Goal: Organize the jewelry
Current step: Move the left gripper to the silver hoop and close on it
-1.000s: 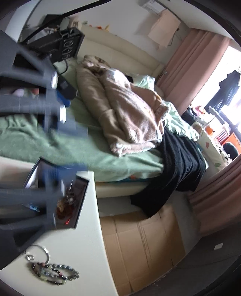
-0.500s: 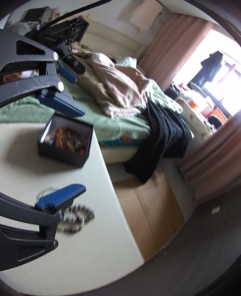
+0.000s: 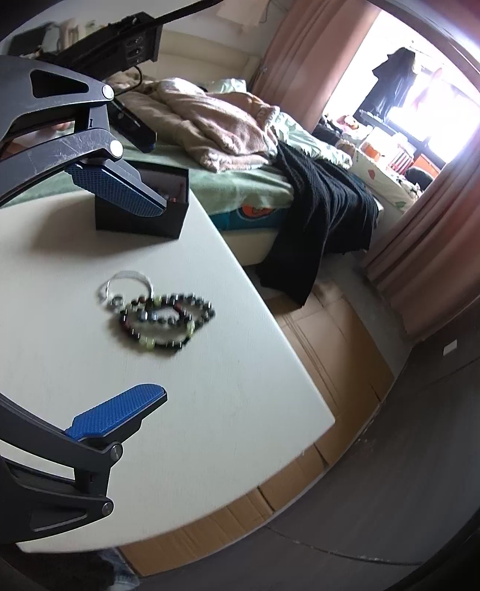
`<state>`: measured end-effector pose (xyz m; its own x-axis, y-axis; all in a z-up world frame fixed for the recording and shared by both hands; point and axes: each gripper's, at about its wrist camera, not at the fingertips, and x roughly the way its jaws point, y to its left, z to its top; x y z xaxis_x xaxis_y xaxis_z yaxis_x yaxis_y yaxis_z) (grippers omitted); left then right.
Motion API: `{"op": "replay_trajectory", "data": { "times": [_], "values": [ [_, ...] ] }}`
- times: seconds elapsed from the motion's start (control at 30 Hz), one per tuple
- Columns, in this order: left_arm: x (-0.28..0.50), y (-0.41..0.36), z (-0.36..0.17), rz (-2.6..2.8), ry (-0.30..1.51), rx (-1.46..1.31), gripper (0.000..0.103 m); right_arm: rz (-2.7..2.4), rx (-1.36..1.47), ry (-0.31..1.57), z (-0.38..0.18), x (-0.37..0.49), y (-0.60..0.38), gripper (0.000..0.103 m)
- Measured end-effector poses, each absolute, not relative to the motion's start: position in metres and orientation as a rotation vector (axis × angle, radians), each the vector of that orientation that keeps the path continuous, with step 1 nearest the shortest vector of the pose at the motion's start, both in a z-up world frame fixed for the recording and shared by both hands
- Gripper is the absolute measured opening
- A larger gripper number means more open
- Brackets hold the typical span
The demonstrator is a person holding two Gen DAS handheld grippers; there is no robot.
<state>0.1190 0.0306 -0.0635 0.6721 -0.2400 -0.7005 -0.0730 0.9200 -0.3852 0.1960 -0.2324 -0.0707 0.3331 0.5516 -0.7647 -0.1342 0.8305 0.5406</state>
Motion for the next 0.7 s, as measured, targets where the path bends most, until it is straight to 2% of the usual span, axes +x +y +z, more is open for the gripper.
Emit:
{"op": "replay_trajectory", "data": {
  "times": [0.13, 0.3, 0.7],
  "values": [
    [0.124, 0.013, -0.070, -0.116, 0.861, -0.356, 0.060, 0.461, 0.424, 1.163, -0.074, 0.196, -0.245, 0.093],
    [0.129, -0.013, -0.081, -0.168, 0.918, -0.295, 0.041, 0.439, 0.425, 1.167, -0.076, 0.198, -0.265, 0.093],
    [0.129, -0.070, -0.121, -0.269, 1.054, -0.060, 0.039, 0.416, 0.462, 1.169, -0.076, 0.201, -0.292, 0.093]
  ]
}}
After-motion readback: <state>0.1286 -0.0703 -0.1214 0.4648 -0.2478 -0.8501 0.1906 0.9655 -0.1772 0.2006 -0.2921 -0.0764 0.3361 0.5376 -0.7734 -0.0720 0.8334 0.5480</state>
